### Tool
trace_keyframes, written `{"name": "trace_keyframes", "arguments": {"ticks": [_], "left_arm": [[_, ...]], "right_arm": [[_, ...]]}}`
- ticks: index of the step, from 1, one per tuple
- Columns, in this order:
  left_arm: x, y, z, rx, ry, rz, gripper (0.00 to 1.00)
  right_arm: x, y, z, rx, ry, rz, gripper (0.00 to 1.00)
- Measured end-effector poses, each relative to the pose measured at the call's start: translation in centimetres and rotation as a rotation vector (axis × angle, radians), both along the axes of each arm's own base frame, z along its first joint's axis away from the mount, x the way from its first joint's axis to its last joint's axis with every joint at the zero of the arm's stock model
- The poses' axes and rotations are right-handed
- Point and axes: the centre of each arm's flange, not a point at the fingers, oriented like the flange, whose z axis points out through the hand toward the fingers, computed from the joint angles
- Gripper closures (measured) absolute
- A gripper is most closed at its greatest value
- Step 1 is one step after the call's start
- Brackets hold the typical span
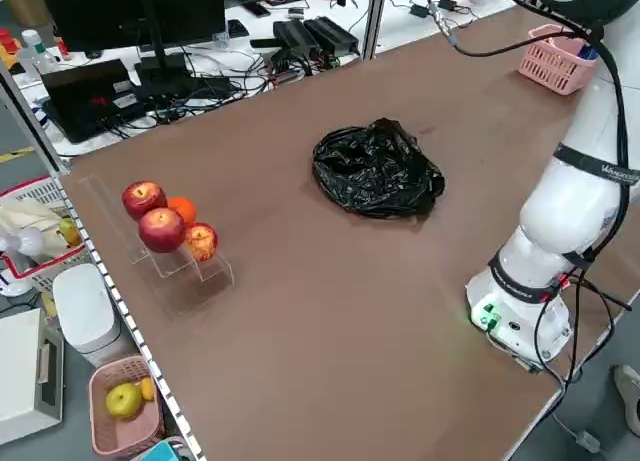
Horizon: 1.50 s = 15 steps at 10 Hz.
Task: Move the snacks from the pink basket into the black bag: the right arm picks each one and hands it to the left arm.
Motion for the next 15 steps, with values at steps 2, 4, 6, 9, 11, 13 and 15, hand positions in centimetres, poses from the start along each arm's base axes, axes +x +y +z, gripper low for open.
{"name": "trace_keyframes", "arguments": {"ticks": [2,4,6,9,11,13,15], "left_arm": [[0.0,0.0,0.0,0.000,0.000,0.000,0.00],[0.0,-0.2,0.0,-0.001,0.000,-0.002,0.00],[-0.1,-0.7,0.0,-0.001,0.000,-0.006,0.00],[-0.1,-1.3,0.0,-0.002,0.001,0.010,0.00],[-0.1,-1.3,0.1,-0.001,0.000,0.031,0.00],[-0.1,-1.3,0.1,-0.001,0.000,0.033,0.00],[-0.1,-1.3,0.1,-0.002,-0.001,0.033,0.00]], "right_arm": [[0.0,0.0,-0.1,-0.001,-0.001,0.004,0.03],[0.0,-0.1,-0.3,-0.002,-0.004,0.011,0.05],[0.0,-0.1,-0.6,-0.004,-0.009,0.022,0.07],[0.0,-0.4,-1.1,-0.006,-0.007,0.027,0.14],[0.0,-0.4,-1.1,-0.006,-0.007,0.030,0.20],[0.0,-0.4,-1.1,-0.006,-0.007,0.031,0.24],[0.0,-0.5,-1.1,-0.006,-0.008,0.031,0.31]]}}
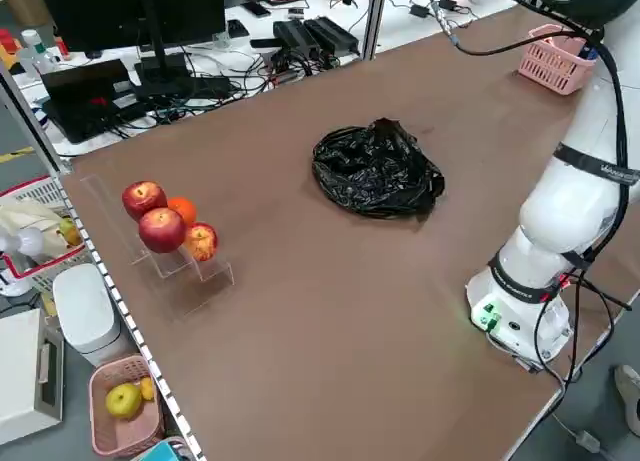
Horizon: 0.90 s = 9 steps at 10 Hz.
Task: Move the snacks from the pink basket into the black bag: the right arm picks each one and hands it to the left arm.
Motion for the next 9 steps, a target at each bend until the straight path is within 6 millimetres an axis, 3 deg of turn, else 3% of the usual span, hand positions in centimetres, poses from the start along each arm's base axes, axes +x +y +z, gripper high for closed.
{"name": "trace_keyframes", "arguments": {"ticks": [5,9], "left_arm": [[0.0,0.2,0.0,0.000,-0.001,0.005,0.00],[0.0,-0.2,0.0,0.000,-0.001,0.000,0.00]], "right_arm": [[0.1,0.0,0.2,0.005,0.019,0.010,0.39],[1.4,0.1,2.5,0.028,0.080,0.024,0.39]]}}
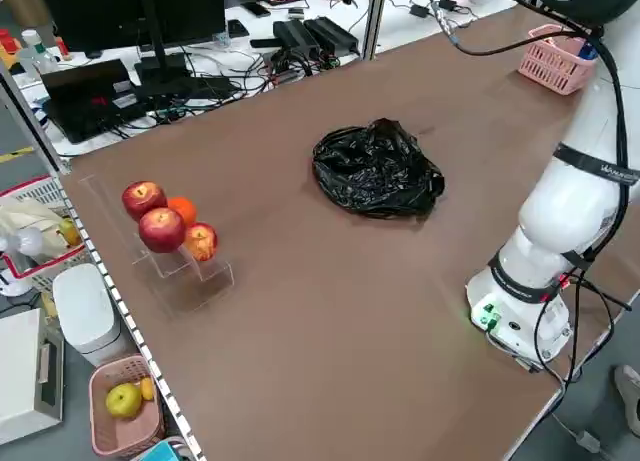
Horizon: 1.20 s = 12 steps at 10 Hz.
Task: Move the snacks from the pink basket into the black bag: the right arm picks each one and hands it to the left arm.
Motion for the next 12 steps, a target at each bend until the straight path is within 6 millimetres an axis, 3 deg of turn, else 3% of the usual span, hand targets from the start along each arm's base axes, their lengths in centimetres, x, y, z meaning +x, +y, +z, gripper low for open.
{"name": "trace_keyframes", "arguments": {"ticks": [6,12], "left_arm": [[0.3,1.0,-0.7,0.001,0.012,0.017,0.00],[0.5,0.4,-1.3,-0.008,0.025,0.077,0.00]], "right_arm": [[2.1,-0.2,6.2,-0.006,0.045,0.044,0.40],[4.1,-0.6,13.5,-0.001,0.050,0.054,0.40]]}}
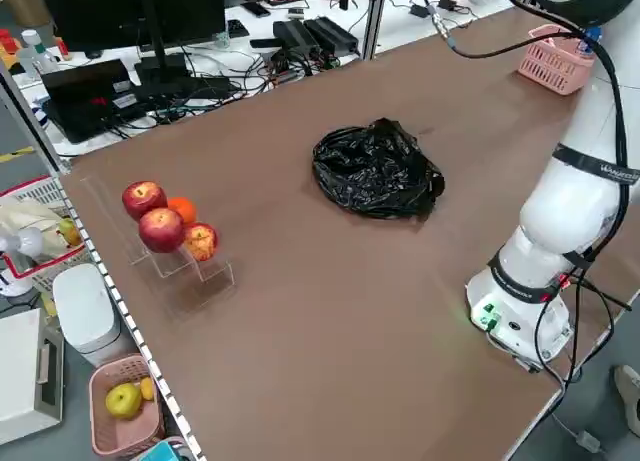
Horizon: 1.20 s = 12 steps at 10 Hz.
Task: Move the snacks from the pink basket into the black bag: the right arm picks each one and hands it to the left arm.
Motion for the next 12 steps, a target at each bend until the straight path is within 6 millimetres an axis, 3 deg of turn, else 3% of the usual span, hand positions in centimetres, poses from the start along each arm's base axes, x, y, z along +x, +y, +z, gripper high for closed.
{"name": "trace_keyframes", "arguments": {"ticks": [2,5,7,9,12], "left_arm": [[-0.1,-2.9,-0.6,-0.026,0.021,0.097,0.00],[0.1,-3.4,-1.4,-0.024,0.042,0.163,0.00],[0.6,-3.4,-3.1,-0.009,0.075,0.284,0.00],[0.7,-4.9,-4.1,0.011,0.098,0.426,0.00],[0.4,-7.0,-3.9,-0.022,0.143,0.697,0.00]], "right_arm": [[0.3,0.0,2.1,0.027,0.005,-0.011,0.41],[0.5,1.4,3.7,0.196,0.029,-0.061,0.42],[1.0,2.5,2.5,0.391,0.079,-0.130,0.42],[2.4,4.0,0.1,0.540,0.134,-0.204,0.43],[3.9,7.8,-2.0,0.649,0.213,-0.290,0.43]]}}
